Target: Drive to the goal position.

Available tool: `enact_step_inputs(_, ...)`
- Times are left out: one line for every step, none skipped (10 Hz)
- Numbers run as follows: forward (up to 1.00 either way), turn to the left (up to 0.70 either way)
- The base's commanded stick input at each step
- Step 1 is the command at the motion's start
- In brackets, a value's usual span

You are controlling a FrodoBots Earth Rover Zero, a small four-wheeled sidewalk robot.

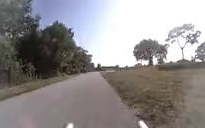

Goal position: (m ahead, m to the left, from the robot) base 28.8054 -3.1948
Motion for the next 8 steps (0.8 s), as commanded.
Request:
enact_step_inputs(1.0, 0.0)
enact_step_inputs(1.0, 0.0)
enact_step_inputs(1.0, 0.0)
enact_step_inputs(1.0, 0.0)
enact_step_inputs(1.0, 0.0)
enact_step_inputs(1.0, 0.0)
enact_step_inputs(1.0, 0.0)
enact_step_inputs(1.0, 0.11)
